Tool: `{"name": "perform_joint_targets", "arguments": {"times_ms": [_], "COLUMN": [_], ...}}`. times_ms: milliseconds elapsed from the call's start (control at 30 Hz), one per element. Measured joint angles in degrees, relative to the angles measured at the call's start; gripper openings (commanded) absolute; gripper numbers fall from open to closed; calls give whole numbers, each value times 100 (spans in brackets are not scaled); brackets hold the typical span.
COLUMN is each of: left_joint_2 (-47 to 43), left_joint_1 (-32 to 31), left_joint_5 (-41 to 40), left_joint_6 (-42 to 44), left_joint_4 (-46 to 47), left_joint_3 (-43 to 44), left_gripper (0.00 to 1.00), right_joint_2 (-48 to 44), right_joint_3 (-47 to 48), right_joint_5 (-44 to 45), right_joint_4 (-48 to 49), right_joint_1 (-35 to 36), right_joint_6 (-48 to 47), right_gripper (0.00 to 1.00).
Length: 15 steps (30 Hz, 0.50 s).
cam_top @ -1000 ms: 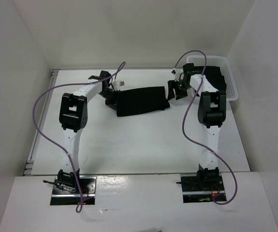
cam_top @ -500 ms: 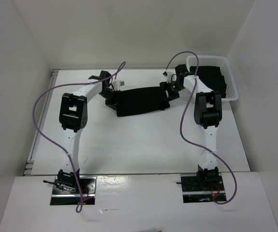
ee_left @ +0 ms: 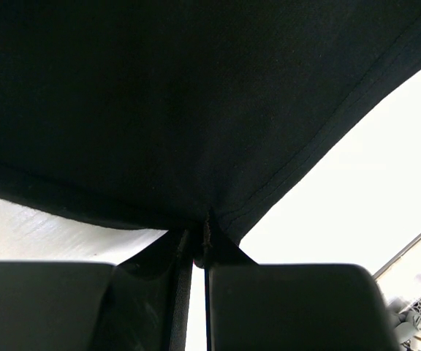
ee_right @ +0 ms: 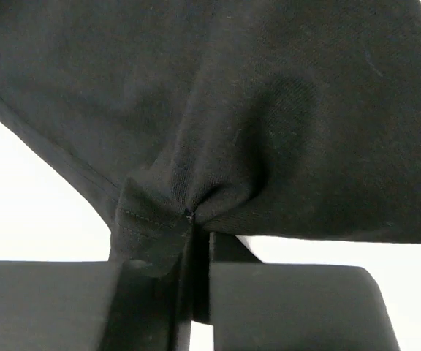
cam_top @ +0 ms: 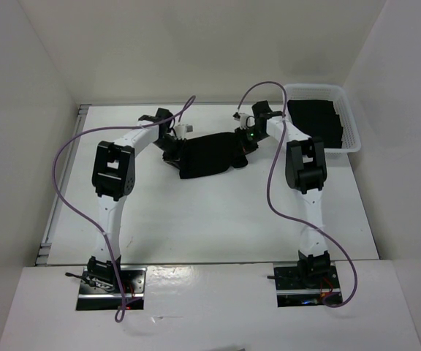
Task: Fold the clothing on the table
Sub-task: Fold the skirt
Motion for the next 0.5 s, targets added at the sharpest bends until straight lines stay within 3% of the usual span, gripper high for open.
{"name": "perform_joint_targets", "arguments": {"times_ms": [267,500], "left_joint_2": [0,0], "left_joint_1": [-11,-13], "left_joint_5": [-2,-2], "left_joint_6": [2,7], "left_joint_4": [-7,-7], "left_joint_3": [0,0], "left_gripper": [11,10], "right_joint_2": [15,-2], "right_joint_3": [20,225], "right_joint_5": [44,739], "right_joint_4": [-15,-116], "right_joint_1": [-2,48], "right_joint_6": [7,2], "right_gripper": [0,0]}}
